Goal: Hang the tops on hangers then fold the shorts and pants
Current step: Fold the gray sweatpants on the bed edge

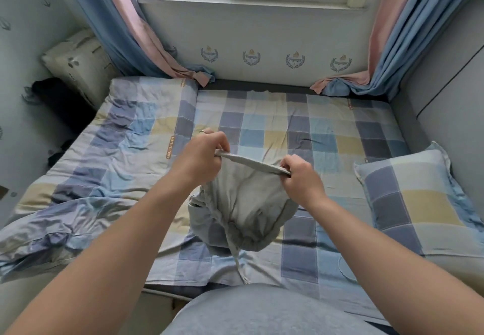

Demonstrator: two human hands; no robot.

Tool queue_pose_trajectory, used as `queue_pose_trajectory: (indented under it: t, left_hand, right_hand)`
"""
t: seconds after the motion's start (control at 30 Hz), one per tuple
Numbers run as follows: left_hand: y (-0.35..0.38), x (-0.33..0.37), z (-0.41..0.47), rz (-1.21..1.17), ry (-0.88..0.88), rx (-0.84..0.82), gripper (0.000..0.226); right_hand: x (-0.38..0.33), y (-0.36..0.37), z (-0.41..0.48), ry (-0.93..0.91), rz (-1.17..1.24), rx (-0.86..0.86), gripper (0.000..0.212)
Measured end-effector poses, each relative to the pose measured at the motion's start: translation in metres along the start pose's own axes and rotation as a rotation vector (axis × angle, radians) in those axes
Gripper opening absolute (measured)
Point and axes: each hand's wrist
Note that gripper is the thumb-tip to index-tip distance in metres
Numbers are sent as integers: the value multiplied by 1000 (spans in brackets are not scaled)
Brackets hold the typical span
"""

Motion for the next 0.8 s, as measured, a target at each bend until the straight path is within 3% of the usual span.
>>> queue_pose_trajectory:
  t: [0.17, 0.37, 0.47, 0.57, 0.63, 0.8]
  left_hand:
    - [23, -65, -1, 252, -263, -29, 28]
    - [28, -132, -25, 305, -585, -98, 20]
    - [31, -154, -37, 186, -739, -116, 20]
    - [39, -161, -43, -252, -964, -48, 26]
    - [41, -160, -47, -512, -1142, -23, 21]
    - [33, -169, -49, -850, -1380, -165, 19]
  right_hand:
    - [42, -2, 3, 121, -272, 0, 20]
    - [96, -21, -8, 419, -254, -7, 25]
    - [112, -29, -16, 685, -27, 107, 24]
    - [112, -30, -21, 1056, 611, 134, 27]
    - [112, -28, -22, 1197, 915, 128, 30]
    - [113, -34, -13, 1320, 1043, 149, 31]
Point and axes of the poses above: each hand's wrist, its own z-axis towards the middle knuckle, its own y-axis out of the palm, x = y × z, and after that the axes turned 3 degrees about -y, right-handed
